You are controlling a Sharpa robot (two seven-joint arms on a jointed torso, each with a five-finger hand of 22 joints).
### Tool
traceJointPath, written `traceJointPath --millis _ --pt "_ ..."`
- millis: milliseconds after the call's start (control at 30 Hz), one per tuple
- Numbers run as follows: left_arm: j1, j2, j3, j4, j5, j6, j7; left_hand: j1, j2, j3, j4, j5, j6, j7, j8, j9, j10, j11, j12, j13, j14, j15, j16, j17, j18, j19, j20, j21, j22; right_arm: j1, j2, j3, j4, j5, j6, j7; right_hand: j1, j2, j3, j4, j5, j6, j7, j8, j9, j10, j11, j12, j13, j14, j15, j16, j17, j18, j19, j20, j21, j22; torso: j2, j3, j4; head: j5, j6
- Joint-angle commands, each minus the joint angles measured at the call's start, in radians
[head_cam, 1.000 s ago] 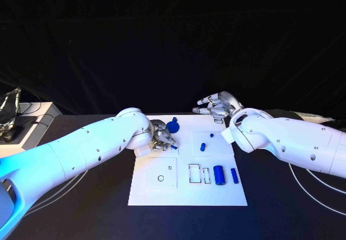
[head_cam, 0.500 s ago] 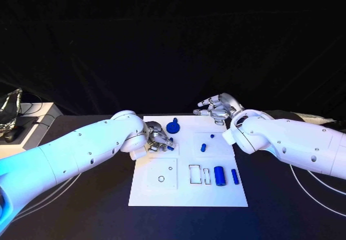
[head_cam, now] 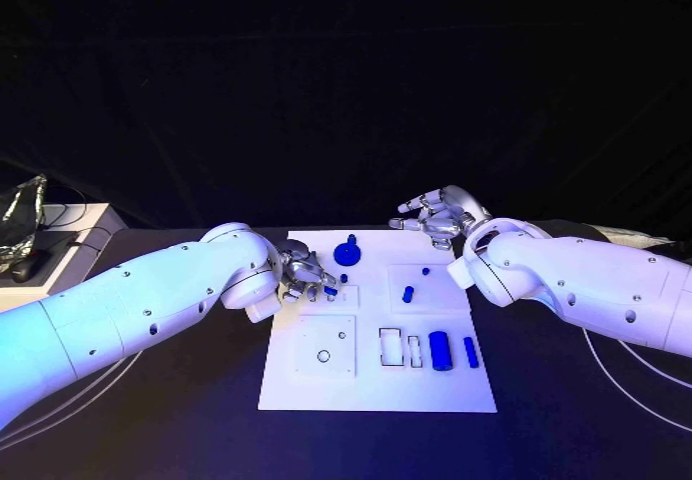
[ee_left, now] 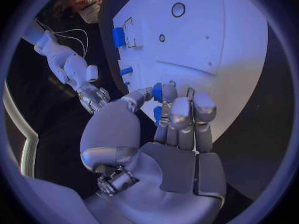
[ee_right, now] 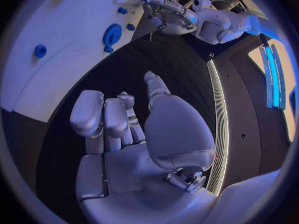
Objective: Assemble the parts on the task board
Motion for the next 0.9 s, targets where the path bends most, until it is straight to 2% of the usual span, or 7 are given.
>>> traceJointPath --millis 33,100,433,900 --pt "-0.002 -0.002 0.001 0.011 -0.031 -0.063 0.014 -0.005 -0.002 0.15 -0.156 0.006 0.037 -0.027 -0.011 0.119 0.014 -0.003 -0.008 0.006 0.007 -0.002 -0.004 0.002 -0.011 0.011 -0.001 -0.003 0.006 -0.001 -0.001 0.0 0.0 -0.009 0.017 0.009 -0.013 0.001 -0.001 0.003 0.004 0.001 0.002 0.006 0.001 -0.006 -0.002 -0.003 -0.001 -0.003 0.002 -0.006 -0.002 0.017 0.045 0.003 -0.006 0.129 0.001 0.0001 -0.0001 0.002 -0.002" --pt "-0.003 -0.002 0.001 0.015 -0.043 -0.073 0.009 -0.005 -0.002 0.147 -0.157 0.01 0.046 -0.028 -0.024 0.13 0.019 -0.005 -0.015 0.015 0.007 -0.003 -0.005 0.004 -0.012 0.015 -0.002 -0.004 0.014 -0.001 -0.001 0.0 0.0 -0.009 0.017 0.009 -0.013 0.001 -0.001 0.003 0.004 0.001 0.002 0.006 0.001 -0.006 -0.002 -0.003 -0.001 -0.003 0.002 -0.006 -0.002 0.017 0.045 0.003 -0.006 0.129 0.001 -0.0001 -0.0008 0.003 -0.003" --pt "-0.01 0.011 -0.004 0.009 -0.107 -0.096 -0.018 -0.005 -0.002 0.148 -0.156 0.01 0.05 -0.029 -0.029 0.138 0.022 -0.005 -0.018 0.02 0.008 -0.004 -0.005 0.003 -0.013 0.019 -0.003 -0.004 0.021 -0.001 -0.001 0.0 0.0 -0.009 0.021 0.009 -0.013 0.001 -0.001 0.003 0.004 0.001 0.002 0.006 0.001 -0.006 -0.002 -0.003 -0.001 -0.003 0.002 -0.006 -0.002 0.017 0.045 0.003 -0.006 0.129 0.003 0.0009 -0.0021 0.008 -0.01" --pt "-0.016 0.02 -0.011 0.013 -0.137 -0.081 -0.038 -0.002 -0.003 0.148 -0.155 0.01 0.052 -0.029 -0.032 0.142 0.024 -0.006 -0.02 0.024 0.009 -0.004 -0.002 0.006 -0.013 0.021 -0.003 -0.004 0.026 -0.001 -0.002 0.0 0.002 -0.008 0.021 0.012 -0.015 0.001 -0.003 0.002 0.005 0.003 0.002 0.007 0.001 -0.009 -0.002 -0.009 -0.007 -0.003 0.001 -0.008 -0.003 0.017 0.045 0.002 -0.01 0.129 0.002 0.0012 -0.0017 0.008 -0.02"
